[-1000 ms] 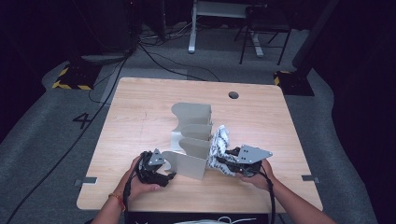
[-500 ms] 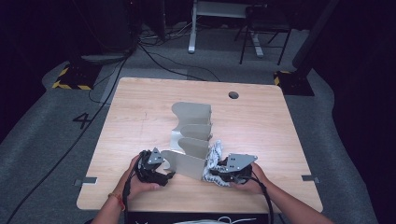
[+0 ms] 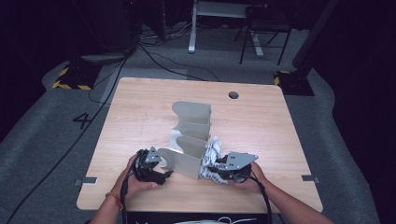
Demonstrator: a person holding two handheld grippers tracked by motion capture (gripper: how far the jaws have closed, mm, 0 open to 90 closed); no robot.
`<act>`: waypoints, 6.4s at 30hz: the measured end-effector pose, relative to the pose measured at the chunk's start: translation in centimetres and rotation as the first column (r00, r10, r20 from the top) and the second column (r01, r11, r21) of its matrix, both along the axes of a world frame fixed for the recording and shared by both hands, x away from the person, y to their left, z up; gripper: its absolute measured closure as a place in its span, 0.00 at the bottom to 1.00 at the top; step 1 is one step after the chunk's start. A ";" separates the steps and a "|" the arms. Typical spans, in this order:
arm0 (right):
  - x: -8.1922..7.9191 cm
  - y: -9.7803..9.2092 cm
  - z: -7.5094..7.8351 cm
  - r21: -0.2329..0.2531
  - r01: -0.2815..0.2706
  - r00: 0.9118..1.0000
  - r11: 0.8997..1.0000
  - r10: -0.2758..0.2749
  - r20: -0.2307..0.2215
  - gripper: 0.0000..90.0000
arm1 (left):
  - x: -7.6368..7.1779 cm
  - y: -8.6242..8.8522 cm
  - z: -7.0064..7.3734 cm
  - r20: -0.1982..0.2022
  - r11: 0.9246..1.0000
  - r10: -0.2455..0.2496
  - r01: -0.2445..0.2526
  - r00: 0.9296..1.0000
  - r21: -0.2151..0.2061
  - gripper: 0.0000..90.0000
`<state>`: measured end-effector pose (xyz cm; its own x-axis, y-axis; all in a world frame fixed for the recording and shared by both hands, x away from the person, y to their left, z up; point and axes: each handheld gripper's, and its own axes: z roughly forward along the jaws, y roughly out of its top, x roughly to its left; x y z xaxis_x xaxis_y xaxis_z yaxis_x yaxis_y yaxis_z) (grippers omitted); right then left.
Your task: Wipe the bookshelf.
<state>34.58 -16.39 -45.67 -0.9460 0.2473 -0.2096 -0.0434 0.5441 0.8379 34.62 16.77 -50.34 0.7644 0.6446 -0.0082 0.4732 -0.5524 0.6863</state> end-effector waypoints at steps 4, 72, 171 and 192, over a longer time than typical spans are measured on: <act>1.0 -1.2 2.0 0.079 0.062 0.997 0.995 -0.066 0.050 0.83 | 0.0 0.0 0.0 -0.001 1.000 0.002 -0.002 1.000 0.000 0.17; 4.1 0.3 0.2 -0.050 0.056 0.997 0.997 -0.059 -0.043 0.82 | 0.1 0.0 0.0 0.003 1.000 -0.004 0.004 1.000 0.004 0.16; 10.4 0.8 -2.2 -0.108 0.187 0.978 0.976 -0.195 -0.069 0.84 | 0.1 -0.2 0.0 0.003 1.000 0.005 -0.005 1.000 0.002 0.16; 12.5 1.2 0.1 -0.062 0.202 0.976 0.977 -0.207 -0.074 0.84 | 0.2 -0.2 0.0 0.004 1.000 0.003 -0.003 1.000 0.005 0.16</act>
